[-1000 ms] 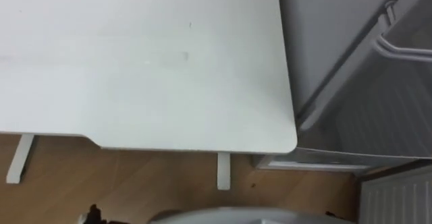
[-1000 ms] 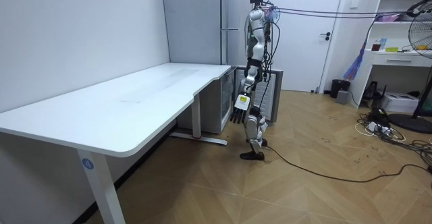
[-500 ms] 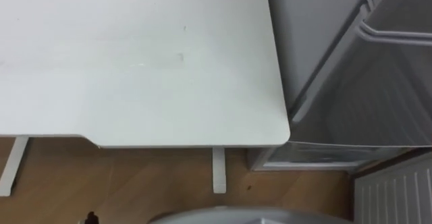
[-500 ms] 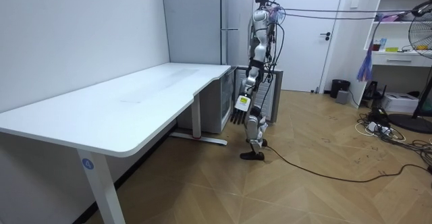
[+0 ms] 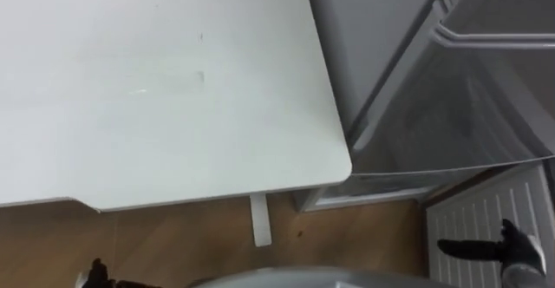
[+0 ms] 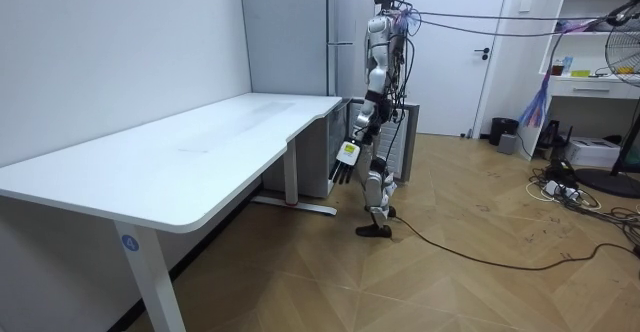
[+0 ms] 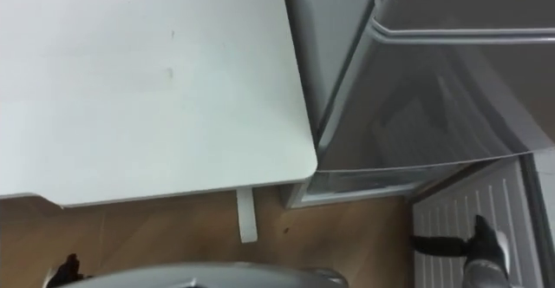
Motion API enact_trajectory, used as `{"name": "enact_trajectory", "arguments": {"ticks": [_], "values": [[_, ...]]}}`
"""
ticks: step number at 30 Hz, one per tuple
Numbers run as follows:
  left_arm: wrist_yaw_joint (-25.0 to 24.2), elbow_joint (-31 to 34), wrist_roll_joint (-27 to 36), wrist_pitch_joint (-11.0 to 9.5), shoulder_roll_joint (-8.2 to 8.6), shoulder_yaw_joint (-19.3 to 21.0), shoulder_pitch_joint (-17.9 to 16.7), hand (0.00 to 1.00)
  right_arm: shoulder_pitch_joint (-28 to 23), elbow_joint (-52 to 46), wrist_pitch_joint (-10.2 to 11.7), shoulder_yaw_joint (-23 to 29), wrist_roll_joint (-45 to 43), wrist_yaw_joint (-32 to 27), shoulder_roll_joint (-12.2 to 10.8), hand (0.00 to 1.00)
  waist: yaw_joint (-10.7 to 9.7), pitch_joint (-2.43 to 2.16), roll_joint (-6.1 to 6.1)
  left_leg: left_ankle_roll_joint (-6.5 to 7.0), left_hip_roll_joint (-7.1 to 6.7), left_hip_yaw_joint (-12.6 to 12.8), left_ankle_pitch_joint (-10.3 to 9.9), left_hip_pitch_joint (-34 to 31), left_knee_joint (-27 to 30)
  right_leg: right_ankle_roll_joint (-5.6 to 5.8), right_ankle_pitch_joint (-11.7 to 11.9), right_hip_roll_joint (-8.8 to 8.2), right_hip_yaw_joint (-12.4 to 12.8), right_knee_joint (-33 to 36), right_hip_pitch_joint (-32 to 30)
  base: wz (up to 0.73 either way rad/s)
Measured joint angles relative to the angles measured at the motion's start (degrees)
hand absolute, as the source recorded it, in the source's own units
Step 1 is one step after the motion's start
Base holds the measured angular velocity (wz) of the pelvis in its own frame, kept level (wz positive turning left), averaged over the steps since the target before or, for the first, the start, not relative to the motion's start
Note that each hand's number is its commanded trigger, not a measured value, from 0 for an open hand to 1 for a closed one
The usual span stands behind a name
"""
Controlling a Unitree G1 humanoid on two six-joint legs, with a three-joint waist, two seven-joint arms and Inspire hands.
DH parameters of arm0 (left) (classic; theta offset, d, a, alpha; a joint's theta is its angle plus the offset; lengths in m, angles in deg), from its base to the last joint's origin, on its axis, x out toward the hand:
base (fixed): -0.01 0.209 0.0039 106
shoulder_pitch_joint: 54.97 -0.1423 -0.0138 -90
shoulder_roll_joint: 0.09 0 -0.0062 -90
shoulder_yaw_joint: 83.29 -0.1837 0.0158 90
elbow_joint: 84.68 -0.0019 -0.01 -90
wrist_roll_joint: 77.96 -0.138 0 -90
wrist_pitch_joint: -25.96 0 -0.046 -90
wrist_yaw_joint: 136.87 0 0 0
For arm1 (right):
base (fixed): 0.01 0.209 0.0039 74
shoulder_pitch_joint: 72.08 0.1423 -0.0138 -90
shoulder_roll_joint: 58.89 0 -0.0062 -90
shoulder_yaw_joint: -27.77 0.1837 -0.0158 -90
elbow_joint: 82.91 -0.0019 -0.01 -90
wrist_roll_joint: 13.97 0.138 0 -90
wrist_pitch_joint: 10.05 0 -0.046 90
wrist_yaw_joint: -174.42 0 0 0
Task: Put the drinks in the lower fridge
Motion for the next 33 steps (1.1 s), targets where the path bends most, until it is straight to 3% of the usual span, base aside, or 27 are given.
{"name": "enact_trajectory", "arguments": {"ticks": [4, 5, 11, 15, 26, 29, 33], "values": [[0.09, 0.54, -2.14, -0.37, -0.24, 0.00, -0.05, 0.00, -1.92, -11.01, 1.18, 2.26, -5.01, -2.19, 1.31, 0.00, -1.29, -0.12, -0.09, 0.00, 0.10, 0.95, 0.00, 0.02, -0.40, 0.00, 0.00, 0.12, 0.76, 0.04, -0.57, -0.13], [0.10, 0.58, -2.15, -0.62, -0.35, 0.10, -0.35, 0.00, -2.03, -13.74, 1.69, 3.89, -5.74, -2.94, 1.45, 0.00, -1.47, -0.26, -0.73, -0.01, 0.18, 1.33, 0.00, -0.03, -0.52, -0.03, 0.03, 0.23, 1.25, 0.09, -0.90, -0.18], [0.14, 1.65, -2.73, -0.78, -0.04, 2.26, -0.46, 0.00, -3.14, -26.81, 3.53, 11.65, -7.65, -9.99, 2.00, 0.00, -2.93, -0.21, -0.48, -0.19, 0.49, 2.70, -0.08, 0.61, -1.11, -0.10, 0.08, 0.67, 2.77, 0.03, -1.04, -0.13], [0.15, 2.23, -2.60, -0.82, 0.25, 2.22, -0.72, 0.00, -5.30, -35.73, 3.94, 12.49, -7.81, -14.52, 2.00, 0.00, -3.57, -0.10, -0.20, -0.48, 0.69, 3.30, -0.24, 1.02, -1.56, -0.19, 0.14, 1.04, 3.59, 0.09, -1.03, -0.14], [0.14, 3.32, -3.36, -0.80, 0.27, 2.24, -0.71, 0.00, -6.48, -43.67, 4.55, 15.66, -7.75, -23.01, 2.00, 0.00, -4.56, -0.12, 0.18, -0.80, 1.07, 4.63, -0.43, 0.89, -1.74, -0.47, 0.32, 1.74, 5.23, 0.06, -2.07, -0.09], [-0.32, 4.30, -3.82, -0.45, 0.33, 2.24, -0.87, 0.00, -6.99, -43.56, 4.45, 15.74, -7.00, -22.73, 1.97, 0.00, -4.70, -0.23, 0.10, -0.81, 1.14, 4.59, -0.44, 0.84, -1.73, -0.54, 0.36, 1.77, 5.22, 0.04, -1.96, 0.00], [-0.39, 6.02, -3.80, -0.11, 0.34, 2.15, -1.09, 0.00, -6.91, -40.51, 4.21, 15.70, 0.71, -20.82, 1.97, 0.00, -4.58, -0.24, 0.05, -0.85, 1.24, 4.55, -0.47, 0.85, -1.77, -0.57, 0.39, 1.79, 5.19, -0.02, -2.03, 0.00]]}}
